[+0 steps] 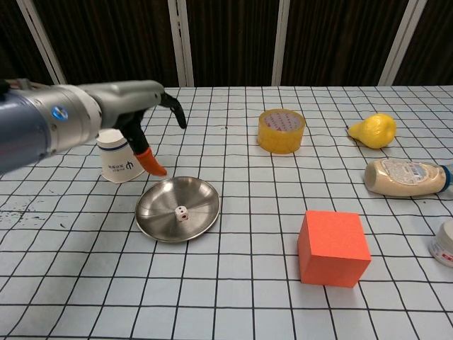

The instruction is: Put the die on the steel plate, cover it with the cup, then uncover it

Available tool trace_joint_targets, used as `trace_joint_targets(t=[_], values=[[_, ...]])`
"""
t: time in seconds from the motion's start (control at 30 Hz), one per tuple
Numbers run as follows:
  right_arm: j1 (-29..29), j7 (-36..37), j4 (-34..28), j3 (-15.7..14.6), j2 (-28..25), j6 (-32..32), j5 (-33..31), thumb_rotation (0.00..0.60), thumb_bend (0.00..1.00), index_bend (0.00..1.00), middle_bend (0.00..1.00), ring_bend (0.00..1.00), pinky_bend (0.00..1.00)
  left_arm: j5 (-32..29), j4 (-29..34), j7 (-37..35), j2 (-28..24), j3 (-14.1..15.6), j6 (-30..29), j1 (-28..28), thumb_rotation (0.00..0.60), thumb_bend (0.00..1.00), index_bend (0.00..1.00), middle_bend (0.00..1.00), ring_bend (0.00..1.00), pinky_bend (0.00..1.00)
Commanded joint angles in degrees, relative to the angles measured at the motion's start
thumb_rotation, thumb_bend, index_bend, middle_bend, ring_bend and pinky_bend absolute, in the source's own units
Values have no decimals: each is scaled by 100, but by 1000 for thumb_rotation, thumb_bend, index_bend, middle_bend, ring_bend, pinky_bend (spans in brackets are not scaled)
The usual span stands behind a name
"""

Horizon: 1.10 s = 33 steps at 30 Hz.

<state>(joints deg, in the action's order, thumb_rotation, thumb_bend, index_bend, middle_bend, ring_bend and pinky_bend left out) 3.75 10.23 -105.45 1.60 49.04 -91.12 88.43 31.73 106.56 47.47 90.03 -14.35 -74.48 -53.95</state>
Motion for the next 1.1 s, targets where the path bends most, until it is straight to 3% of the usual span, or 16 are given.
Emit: trace_joint_targets(t=[0.03,0.27,0.5,0.7,1.1], values=[[10,-10,-23,1,-10,-31,21,600,234,209,50,86,0,299,431,-98,-526,-187,-372,187,600,214,296,193,0,0],[25,-44,-52,-6,-14,-50,26,600,234,211,50,86,0,331,717,-231,-1233,-443,-660,427,600,215,286,231,0,0],[-11,-93,-40,1,17,19,-5,600,234,224,50,86,0,18,728,-301,-1738,-634,-595,558,600,215,250,8,0,0],[-18,-111,-50,-1,28,34,-7,600,234,224,50,86,0,-349,638,-285,-1883,-589,-385,597,600,215,144,30,0,0],[-48,-157,-25,-9,72,126,-60,600,234,224,50,86,0,-264,-221,-656,-1550,-333,-75,686,600,215,215,97,0,0]])
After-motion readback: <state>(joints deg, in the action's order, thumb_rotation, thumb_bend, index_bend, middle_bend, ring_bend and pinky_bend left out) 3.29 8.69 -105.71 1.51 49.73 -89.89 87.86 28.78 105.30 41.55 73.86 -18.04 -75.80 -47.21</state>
